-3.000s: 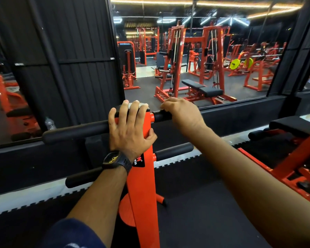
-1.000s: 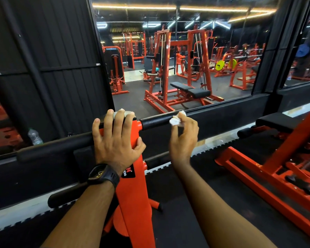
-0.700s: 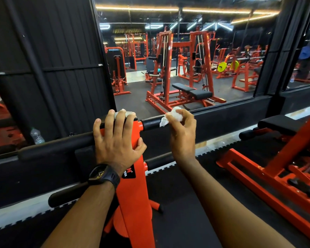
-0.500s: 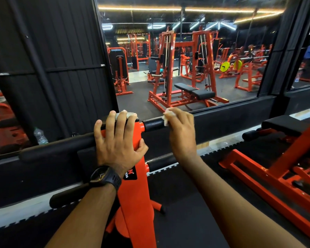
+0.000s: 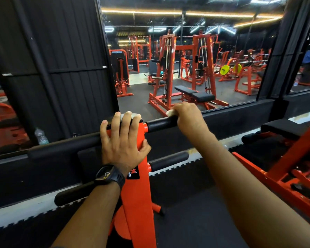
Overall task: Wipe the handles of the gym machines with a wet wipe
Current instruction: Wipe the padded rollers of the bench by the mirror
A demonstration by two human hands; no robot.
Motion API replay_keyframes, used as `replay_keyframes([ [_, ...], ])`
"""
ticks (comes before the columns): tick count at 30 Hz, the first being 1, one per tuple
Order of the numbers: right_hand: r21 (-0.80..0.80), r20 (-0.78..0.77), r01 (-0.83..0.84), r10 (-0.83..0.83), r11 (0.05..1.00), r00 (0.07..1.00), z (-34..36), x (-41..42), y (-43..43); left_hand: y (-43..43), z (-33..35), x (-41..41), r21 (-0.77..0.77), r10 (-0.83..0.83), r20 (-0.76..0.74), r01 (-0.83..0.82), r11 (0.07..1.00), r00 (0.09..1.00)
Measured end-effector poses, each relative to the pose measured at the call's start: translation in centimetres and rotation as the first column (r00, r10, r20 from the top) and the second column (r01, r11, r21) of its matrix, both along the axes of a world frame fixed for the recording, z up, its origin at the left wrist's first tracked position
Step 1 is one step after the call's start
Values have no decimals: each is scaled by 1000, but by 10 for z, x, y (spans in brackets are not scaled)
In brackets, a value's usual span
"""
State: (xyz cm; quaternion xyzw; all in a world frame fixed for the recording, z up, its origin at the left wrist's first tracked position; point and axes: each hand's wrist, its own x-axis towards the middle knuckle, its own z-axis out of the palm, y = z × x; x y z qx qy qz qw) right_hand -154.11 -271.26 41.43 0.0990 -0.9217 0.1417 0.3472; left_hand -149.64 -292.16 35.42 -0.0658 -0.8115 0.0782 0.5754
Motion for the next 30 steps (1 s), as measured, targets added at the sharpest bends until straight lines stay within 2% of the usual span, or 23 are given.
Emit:
replay_keyframes([
  [2, 32, 2, 6, -6, 999, 1000, 1, 5, -8, 1, 0, -1, -1, -3, 5, 3, 1000, 1000],
  [5, 205, -33, -254, 266, 945, 964, -2, 26, -45, 0, 0, 0, -7, 11, 13, -11, 1000, 1000],
  [6, 230, -23, -296, 309, 927, 951, -2, 30, -51, 0, 0, 0, -11, 11, 14, -11, 1000, 1000],
  [8, 164, -43, -280, 291, 946, 956, 0, 26, -46, -1, -1, 0, -20, 8, 13, -7, 1000, 1000],
  [10, 81, -29, -175, 178, 981, 984, 2, 19, -29, -1, -1, -1, -16, -1, 18, 1, 1000, 1000],
  [13, 99, 6, -13, 13, 995, 1000, 7, 15, -7, 0, -1, -1, -11, 1, 25, -1, 1000, 1000],
  [18, 216, -55, 102, -92, 971, 994, 6, 25, -20, -1, -2, -1, -18, 0, 16, 0, 1000, 1000],
  [20, 223, -134, 68, -38, 972, 990, 4, 28, -22, 0, -1, -1, -13, -4, 2, 4, 1000, 1000],
  [22, 225, -198, -84, 130, 971, 971, -1, 28, -19, 0, -1, -2, -15, -9, -5, 9, 1000, 1000],
  [25, 391, -133, -238, 310, 889, 941, -13, 33, -25, 0, -2, -2, -11, -18, 5, 18, 1000, 1000],
  [27, 393, -55, -264, 309, 881, 949, -14, 32, -25, -1, -2, -2, -9, -20, 4, 20, 1000, 1000],
  [30, 265, 1, -186, 192, 946, 981, -3, 23, -12, -1, -2, -4, -12, -20, -3, 20, 1000, 1000],
])
